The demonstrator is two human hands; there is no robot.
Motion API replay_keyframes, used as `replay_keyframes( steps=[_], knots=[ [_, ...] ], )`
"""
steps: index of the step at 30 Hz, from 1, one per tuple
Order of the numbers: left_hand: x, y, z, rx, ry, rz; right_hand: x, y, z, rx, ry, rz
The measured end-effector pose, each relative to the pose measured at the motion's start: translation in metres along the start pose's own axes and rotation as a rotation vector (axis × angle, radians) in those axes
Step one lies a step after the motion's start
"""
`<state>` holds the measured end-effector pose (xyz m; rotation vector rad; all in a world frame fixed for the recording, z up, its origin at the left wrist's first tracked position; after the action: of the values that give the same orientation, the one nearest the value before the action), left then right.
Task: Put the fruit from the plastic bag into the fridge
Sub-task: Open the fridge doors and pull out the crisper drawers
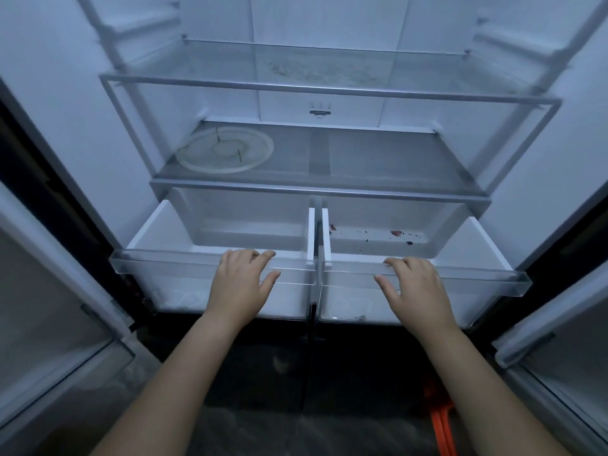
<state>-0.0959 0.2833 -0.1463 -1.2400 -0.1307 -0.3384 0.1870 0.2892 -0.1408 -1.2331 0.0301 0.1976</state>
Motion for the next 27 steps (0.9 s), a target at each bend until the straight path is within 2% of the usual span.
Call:
replay_keyframes(
  steps=[4, 7, 12, 18, 27],
  knots=[
    [0.002, 0.008, -0.010, -0.117, -0.079, 0.057, -0.003, -0.003, -0.004, -0.041, -0.067, 0.033],
    [0.003, 0.006, -0.023, -0.166, -0.166, 0.089, -0.022, -0.008, -0.007, -0.072, -0.185, 0.114],
    [0.012, -0.043, -0.060, -0.079, -0.212, 0.162, -0.092, -0.028, -0.008, -0.075, -0.460, 0.221],
    [-0.005, -0.140, -0.134, 0.060, -0.329, 0.274, -0.209, -0.069, -0.025, -0.072, -0.769, 0.305],
    [-0.051, -0.293, -0.304, 0.231, -0.661, 0.419, -0.403, -0.153, -0.131, -0.031, -1.188, 0.411]
  ],
)
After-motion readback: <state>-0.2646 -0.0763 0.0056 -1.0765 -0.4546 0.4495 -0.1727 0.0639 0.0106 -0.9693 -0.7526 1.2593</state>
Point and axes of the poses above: each hand's wrist, its own z-axis towards the middle knuckle, its own y-axis out of the palm, x = y × z, the point moved 9 cm from there along z, towards the middle knuckle, and after that the axes turned 6 degrees about -z, right-handed, at the moved point
